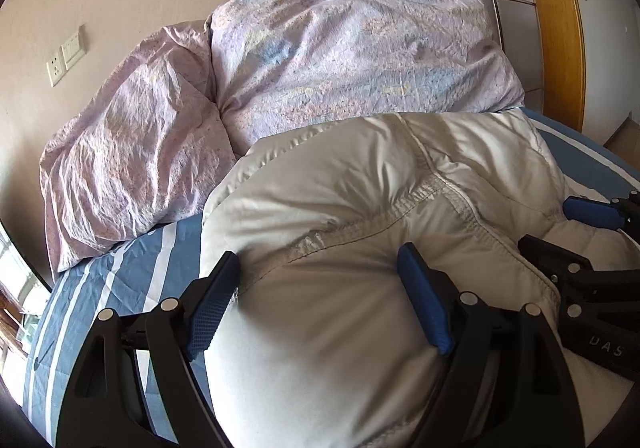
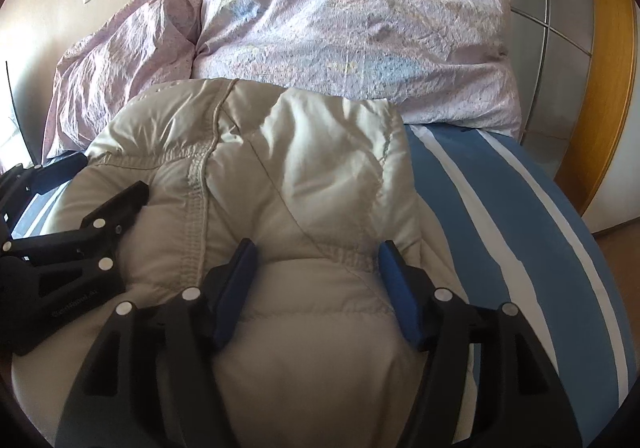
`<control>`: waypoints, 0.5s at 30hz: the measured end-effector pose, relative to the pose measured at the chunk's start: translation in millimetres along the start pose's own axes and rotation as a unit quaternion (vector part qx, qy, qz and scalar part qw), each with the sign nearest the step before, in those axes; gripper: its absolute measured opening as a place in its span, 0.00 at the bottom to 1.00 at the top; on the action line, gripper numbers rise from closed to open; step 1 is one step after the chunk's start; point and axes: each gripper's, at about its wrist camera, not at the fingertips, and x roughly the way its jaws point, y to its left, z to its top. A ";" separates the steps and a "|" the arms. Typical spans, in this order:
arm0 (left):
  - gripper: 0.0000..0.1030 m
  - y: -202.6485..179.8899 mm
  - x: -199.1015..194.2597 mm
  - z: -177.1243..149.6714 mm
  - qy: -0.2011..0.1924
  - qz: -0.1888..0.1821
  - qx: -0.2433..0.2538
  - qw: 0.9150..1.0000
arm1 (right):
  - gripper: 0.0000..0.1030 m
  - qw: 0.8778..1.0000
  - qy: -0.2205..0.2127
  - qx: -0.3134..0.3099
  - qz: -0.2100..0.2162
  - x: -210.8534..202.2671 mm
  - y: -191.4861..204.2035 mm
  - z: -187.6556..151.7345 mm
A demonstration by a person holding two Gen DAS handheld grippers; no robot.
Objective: Fold large clothes
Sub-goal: 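Smooth the folded jacket with both tools pressing along its top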
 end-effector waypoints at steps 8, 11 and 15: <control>0.87 28.8 -5.5 9.6 0.027 -0.053 -0.045 0.997 | 0.63 0.997 0.036 0.049 0.057 -12.7 -16.0 25.9; 0.87 47.0 -3.1 23.2 0.043 -0.070 -0.081 0.993 | 0.63 0.990 0.025 0.102 0.095 -14.7 -31.9 45.2; 0.89 55.2 10.9 43.4 0.038 -0.040 -0.076 0.996 | 0.63 0.985 0.023 0.136 0.104 2.8 -37.4 69.8</control>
